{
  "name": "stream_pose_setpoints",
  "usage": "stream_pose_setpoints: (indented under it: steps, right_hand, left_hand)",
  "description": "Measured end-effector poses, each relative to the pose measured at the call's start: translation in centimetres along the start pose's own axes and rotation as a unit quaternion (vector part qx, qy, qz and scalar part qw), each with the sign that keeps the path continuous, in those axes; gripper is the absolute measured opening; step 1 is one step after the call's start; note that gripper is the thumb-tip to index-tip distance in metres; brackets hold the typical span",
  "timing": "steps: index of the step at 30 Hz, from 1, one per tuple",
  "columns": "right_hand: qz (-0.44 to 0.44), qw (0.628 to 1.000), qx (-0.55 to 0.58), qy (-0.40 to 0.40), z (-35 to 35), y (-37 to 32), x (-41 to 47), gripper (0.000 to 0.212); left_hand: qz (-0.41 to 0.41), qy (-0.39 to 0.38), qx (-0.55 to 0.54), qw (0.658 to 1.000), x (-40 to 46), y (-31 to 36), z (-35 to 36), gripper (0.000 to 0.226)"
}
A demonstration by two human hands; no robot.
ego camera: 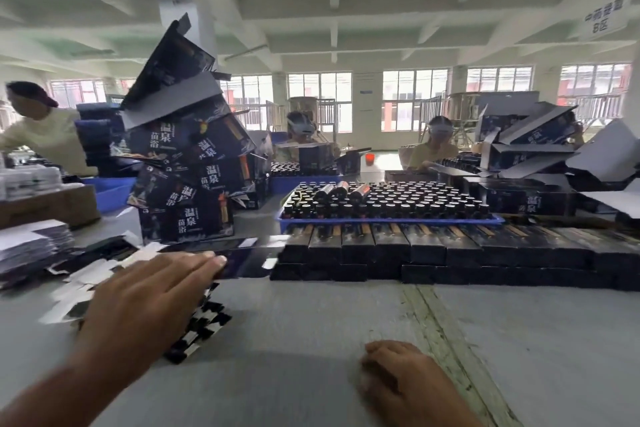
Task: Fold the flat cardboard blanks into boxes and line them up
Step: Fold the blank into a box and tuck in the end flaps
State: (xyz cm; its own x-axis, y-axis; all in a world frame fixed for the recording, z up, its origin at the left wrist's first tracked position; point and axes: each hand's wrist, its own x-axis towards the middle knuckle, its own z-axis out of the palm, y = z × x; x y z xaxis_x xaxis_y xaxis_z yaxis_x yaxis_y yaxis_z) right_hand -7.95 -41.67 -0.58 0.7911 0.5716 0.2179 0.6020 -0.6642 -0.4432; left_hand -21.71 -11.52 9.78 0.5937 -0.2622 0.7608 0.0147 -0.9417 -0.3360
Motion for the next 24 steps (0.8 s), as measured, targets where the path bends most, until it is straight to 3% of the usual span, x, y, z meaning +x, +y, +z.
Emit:
stream_pose_setpoints:
  steps: [2,3,5,6,8,12,13,16,17,19,24]
  right_hand:
    - [0.086,0.983,0.162,0.022,-1.5,-0.9,-0.2,0.035]
    - [0.131,0.952,0.277,0.026,-2.4,-1.3,-0.3,0.042]
    - [0.200,0.852,0.484,0.005,-4.2,-1.5,-0.5,0.052]
    - [0.221,0.810,0.543,0.002,-5.0,-1.4,-0.7,0.054]
    - [0.230,0.780,0.582,-0.009,-5.9,-1.4,-1.6,0.051]
    - [0.220,0.788,0.574,0.020,-6.3,-0.9,-3.3,0.018]
    - [0.216,0.793,0.569,0.031,-6.4,-0.7,-3.7,0.016]
    - [0.196,0.801,0.565,0.039,-6.5,-0.4,-4.4,0.019]
    - [0.187,0.803,0.565,0.041,-6.6,-0.6,-4.6,0.018]
    - [0.167,0.811,0.559,0.044,-6.6,-0.9,-4.8,0.015]
    - [0.140,0.821,0.553,0.032,-6.7,-0.2,-5.4,0.032]
  left_hand:
    - [0.057,0.022,-0.047,0.997,0.8,3.1,0.6,0.031]
    - [0.080,0.023,-0.058,0.995,0.9,4.9,1.0,0.028]
    - [0.101,0.038,-0.094,0.990,1.1,7.8,2.0,0.024]
    - [0.108,0.032,-0.113,0.987,1.2,9.1,2.4,0.023]
    - [0.137,0.028,-0.145,0.980,0.6,12.0,3.4,0.020]
    - [0.139,0.009,-0.229,0.963,-0.2,15.8,3.8,0.020]
    - [0.119,-0.024,-0.242,0.963,-0.2,16.3,3.8,0.033]
    - [0.035,-0.184,-0.199,0.962,0.8,17.0,3.3,0.104]
    - [0.023,-0.201,-0.205,0.958,1.0,17.2,3.6,0.116]
    - [0.012,-0.241,-0.239,0.941,1.0,17.6,3.9,0.118]
    - [-0.004,-0.208,-0.260,0.943,0.5,18.0,4.3,0.122]
